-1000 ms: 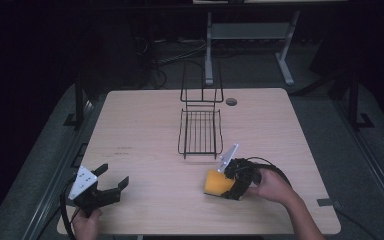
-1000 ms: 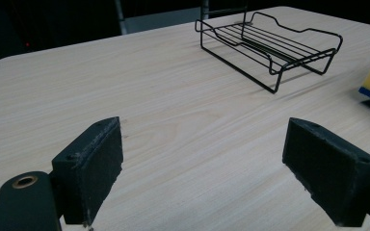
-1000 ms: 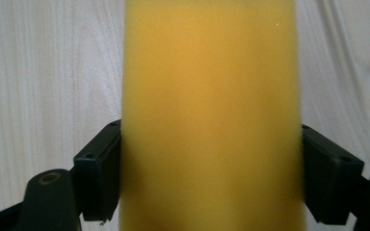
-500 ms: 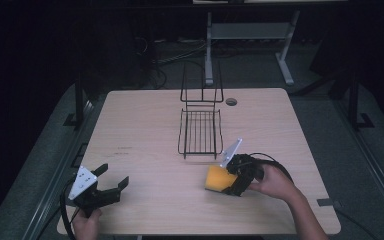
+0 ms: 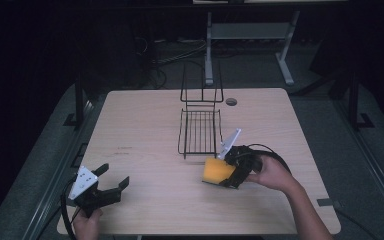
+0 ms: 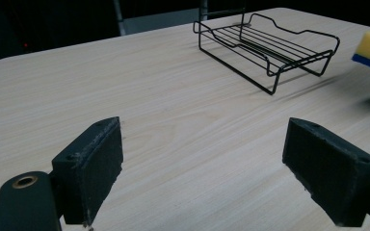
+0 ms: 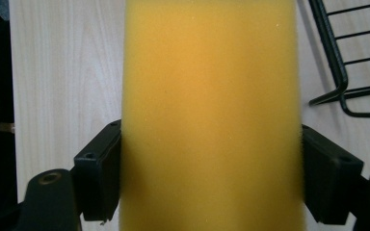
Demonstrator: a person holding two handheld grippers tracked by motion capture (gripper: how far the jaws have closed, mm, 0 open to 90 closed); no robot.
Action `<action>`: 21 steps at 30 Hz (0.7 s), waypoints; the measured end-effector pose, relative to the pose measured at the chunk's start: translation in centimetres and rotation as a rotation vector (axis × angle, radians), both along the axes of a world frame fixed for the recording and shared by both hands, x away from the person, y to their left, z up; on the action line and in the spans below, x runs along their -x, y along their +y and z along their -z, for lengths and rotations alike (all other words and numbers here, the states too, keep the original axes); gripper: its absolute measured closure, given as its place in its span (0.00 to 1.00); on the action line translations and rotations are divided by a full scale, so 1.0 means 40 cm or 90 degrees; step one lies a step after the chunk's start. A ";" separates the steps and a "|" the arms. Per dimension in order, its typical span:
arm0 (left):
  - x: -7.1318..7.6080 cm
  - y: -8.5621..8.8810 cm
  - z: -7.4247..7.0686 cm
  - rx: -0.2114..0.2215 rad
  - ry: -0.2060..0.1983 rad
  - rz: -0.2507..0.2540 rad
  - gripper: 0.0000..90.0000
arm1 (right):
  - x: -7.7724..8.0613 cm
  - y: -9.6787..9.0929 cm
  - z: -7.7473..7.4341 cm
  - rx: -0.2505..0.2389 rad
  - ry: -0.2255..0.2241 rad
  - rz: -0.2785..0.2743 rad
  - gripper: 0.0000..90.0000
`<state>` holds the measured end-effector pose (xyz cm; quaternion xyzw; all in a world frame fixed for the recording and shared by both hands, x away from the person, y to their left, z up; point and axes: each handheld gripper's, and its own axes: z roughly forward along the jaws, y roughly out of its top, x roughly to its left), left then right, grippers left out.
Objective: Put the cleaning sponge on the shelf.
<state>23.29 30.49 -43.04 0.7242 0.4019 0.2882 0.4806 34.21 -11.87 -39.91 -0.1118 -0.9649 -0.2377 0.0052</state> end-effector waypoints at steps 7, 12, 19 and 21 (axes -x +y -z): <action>-0.004 -0.006 0.001 -0.006 0.002 0.003 0.15 | -0.033 0.018 -0.008 0.005 0.006 -0.003 0.24; -0.004 -0.006 0.001 -0.005 0.002 0.001 0.15 | -0.061 0.035 -0.017 -0.001 0.012 -0.008 0.24; -0.003 -0.002 0.000 -0.005 0.001 0.000 0.15 | -0.093 0.062 -0.025 0.012 0.015 -0.016 0.24; -0.003 -0.002 0.000 -0.003 0.002 0.003 0.15 | -0.108 0.073 -0.030 0.011 0.016 -0.018 0.24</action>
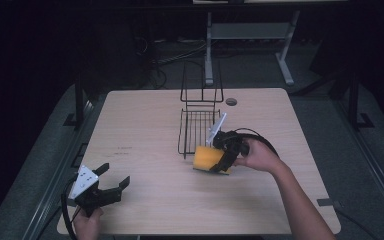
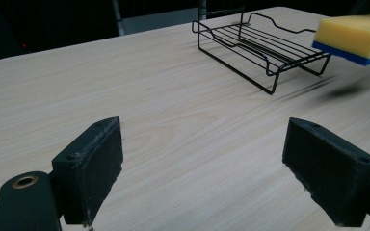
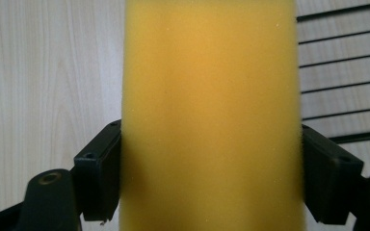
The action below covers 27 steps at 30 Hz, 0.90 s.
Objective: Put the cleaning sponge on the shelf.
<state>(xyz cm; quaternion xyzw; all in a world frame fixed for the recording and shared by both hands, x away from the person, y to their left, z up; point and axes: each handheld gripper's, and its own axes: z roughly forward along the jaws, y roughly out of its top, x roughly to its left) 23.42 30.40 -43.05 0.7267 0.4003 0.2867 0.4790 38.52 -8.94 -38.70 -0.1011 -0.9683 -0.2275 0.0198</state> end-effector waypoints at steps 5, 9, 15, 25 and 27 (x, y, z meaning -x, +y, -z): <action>-0.003 0.004 0.003 0.005 0.004 -0.002 0.15 | -0.027 0.016 0.000 0.004 0.005 -0.003 0.24; -0.003 0.005 0.003 0.004 0.002 -0.003 0.15 | -0.051 0.026 0.007 0.009 0.014 0.001 0.24; -0.006 0.005 0.004 0.005 0.003 -0.002 0.15 | -0.082 0.039 0.003 0.016 0.021 0.007 0.24; -0.004 0.006 0.003 0.009 0.002 -0.002 0.15 | -0.135 0.060 0.000 0.010 0.021 0.009 0.24; -0.005 0.006 0.003 0.009 0.002 -0.003 0.15 | -0.143 0.062 -0.002 0.012 0.024 0.011 0.24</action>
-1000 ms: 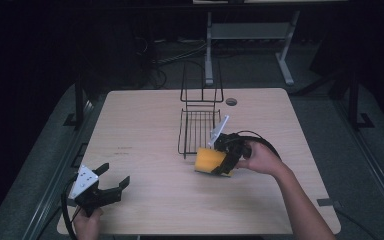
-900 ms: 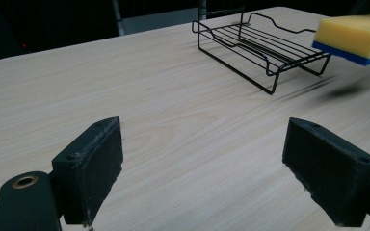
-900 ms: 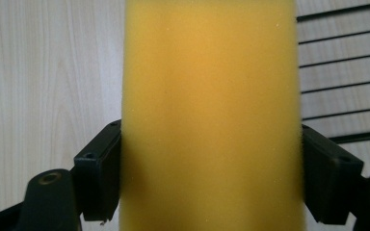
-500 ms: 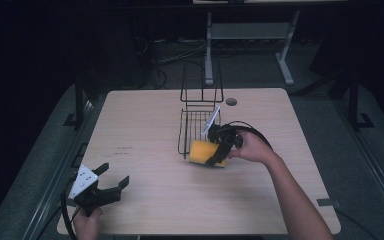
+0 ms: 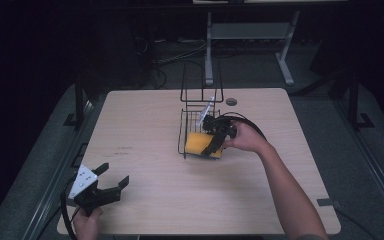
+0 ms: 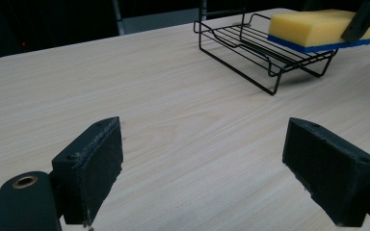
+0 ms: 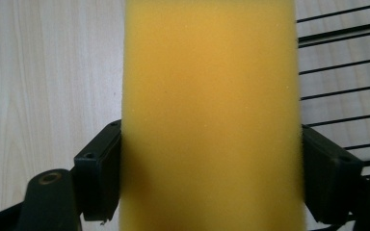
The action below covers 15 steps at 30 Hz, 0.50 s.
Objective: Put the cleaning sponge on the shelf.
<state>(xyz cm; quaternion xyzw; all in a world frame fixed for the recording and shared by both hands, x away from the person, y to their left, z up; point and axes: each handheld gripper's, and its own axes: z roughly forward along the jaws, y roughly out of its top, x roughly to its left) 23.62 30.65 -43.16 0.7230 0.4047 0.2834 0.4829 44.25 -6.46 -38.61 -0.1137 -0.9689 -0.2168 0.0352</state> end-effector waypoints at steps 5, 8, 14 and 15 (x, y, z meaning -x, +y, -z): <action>-0.001 0.001 0.000 0.002 0.000 0.000 0.15 | -0.020 0.000 -0.002 -0.015 0.006 0.006 0.24; -0.001 -0.001 0.000 0.001 0.000 0.001 0.15 | -0.035 0.002 0.005 0.003 0.004 0.009 0.24; -0.001 0.001 0.000 0.001 0.000 0.000 0.15 | -0.054 0.016 0.006 0.004 0.004 0.007 0.24; -0.001 0.001 0.000 0.001 -0.001 0.000 0.15 | -0.059 0.017 0.005 -0.006 0.007 0.006 0.24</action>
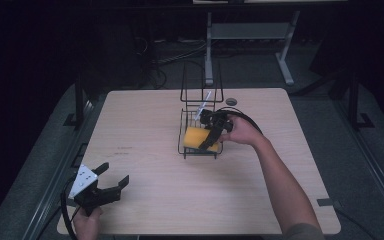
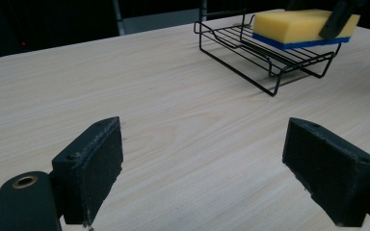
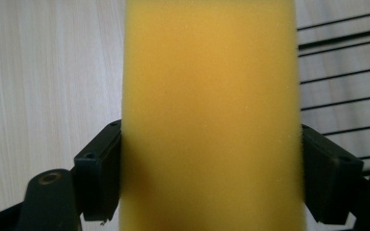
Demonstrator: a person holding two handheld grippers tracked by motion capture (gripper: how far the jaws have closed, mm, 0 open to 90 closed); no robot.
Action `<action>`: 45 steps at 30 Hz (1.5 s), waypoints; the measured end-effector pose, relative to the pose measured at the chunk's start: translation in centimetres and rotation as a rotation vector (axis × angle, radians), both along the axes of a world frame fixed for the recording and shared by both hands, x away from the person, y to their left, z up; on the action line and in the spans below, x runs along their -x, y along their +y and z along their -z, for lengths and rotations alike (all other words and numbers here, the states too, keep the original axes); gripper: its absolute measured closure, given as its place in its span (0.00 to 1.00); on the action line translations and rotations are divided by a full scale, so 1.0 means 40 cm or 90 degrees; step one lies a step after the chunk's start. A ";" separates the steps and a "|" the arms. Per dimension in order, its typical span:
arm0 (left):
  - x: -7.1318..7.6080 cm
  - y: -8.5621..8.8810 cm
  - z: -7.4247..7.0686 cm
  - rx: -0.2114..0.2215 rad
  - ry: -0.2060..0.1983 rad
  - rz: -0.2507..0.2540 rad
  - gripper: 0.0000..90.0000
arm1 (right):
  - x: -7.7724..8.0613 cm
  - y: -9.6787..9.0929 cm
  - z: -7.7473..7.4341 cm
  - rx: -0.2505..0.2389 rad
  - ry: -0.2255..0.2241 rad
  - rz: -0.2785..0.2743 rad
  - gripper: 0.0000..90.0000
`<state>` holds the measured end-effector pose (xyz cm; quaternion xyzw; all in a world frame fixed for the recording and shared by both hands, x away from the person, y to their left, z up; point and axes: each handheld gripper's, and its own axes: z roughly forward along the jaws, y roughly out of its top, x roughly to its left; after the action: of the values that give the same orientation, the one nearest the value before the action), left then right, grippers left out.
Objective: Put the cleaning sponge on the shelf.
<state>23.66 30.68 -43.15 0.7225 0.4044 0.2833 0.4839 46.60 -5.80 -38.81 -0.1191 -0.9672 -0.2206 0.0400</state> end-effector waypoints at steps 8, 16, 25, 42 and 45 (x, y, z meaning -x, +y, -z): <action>0.000 0.001 0.000 0.001 -0.001 0.000 0.15 | -0.034 0.007 -0.001 0.007 -0.003 0.015 0.24; 0.002 0.003 0.001 0.003 0.002 -0.002 0.15 | -0.061 -0.003 0.019 0.005 -0.004 0.033 0.24; 0.003 0.005 0.003 0.008 0.006 0.001 0.15 | -0.066 0.000 0.034 0.003 -0.001 0.037 0.24; 0.005 0.010 0.002 0.010 0.004 -0.002 0.15 | -0.066 0.013 0.046 0.010 0.000 0.035 0.22; 0.006 0.011 0.001 0.012 0.002 -0.001 0.15 | -0.068 0.012 0.043 0.000 0.003 0.042 0.18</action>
<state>23.42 31.13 -43.19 0.7180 0.4086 0.2788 0.4897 49.32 -5.34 -40.52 -0.1513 -0.9627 -0.2216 0.0350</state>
